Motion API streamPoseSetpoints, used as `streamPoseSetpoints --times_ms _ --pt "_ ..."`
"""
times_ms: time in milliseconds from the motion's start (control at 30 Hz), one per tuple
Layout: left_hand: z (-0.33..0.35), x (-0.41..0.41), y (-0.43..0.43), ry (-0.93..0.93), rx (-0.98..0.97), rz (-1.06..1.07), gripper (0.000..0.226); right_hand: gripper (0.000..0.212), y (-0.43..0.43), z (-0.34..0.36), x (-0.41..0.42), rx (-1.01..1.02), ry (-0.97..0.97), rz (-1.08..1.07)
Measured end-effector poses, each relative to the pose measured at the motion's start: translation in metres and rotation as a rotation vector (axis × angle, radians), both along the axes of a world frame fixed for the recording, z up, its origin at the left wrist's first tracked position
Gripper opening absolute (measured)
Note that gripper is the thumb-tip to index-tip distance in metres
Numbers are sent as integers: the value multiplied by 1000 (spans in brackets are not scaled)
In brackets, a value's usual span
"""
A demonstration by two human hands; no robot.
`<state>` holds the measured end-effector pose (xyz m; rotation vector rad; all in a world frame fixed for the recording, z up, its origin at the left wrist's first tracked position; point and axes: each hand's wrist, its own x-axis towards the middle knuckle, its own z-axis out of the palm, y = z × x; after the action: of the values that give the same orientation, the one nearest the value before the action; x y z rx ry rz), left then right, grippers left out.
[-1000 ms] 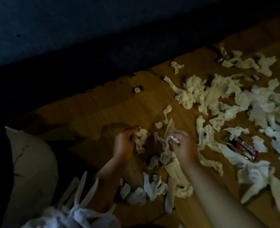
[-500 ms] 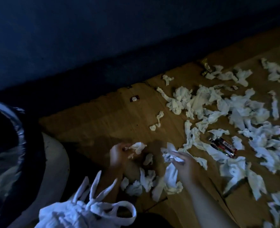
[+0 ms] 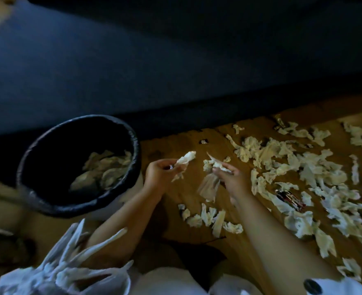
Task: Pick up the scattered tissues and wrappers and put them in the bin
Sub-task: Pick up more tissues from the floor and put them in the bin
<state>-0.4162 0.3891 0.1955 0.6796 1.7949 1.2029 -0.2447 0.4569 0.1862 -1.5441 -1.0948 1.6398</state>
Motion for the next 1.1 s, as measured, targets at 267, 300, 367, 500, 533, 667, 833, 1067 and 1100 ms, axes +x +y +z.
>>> streamPoseSetpoints --times_ms 267,300,367,500,533,667,833,1067,1100 --pt "80 -94 -71 93 160 237 28 30 -43 86 -106 31 242 181" --pt "85 -105 -77 96 171 273 27 30 -47 94 -122 41 269 194" --pt "90 -126 -86 95 167 329 20 29 -52 104 -152 62 310 226" --pt "83 -160 -97 88 133 436 9 27 -55 107 -204 26 350 300" --pt "79 -168 -99 93 110 453 10 30 -55 106 -215 7 343 325" --pt "60 -186 -101 61 29 495 25 36 -61 98 -243 -54 230 472" --pt "48 -188 -94 79 -22 463 34 37 -61 92 -243 -120 146 566" --pt "52 -142 -72 212 53 249 27 19 -49 71 -193 -26 232 418" --pt "53 -130 -67 221 69 211 25 19 -47 68 -177 -6 241 393"
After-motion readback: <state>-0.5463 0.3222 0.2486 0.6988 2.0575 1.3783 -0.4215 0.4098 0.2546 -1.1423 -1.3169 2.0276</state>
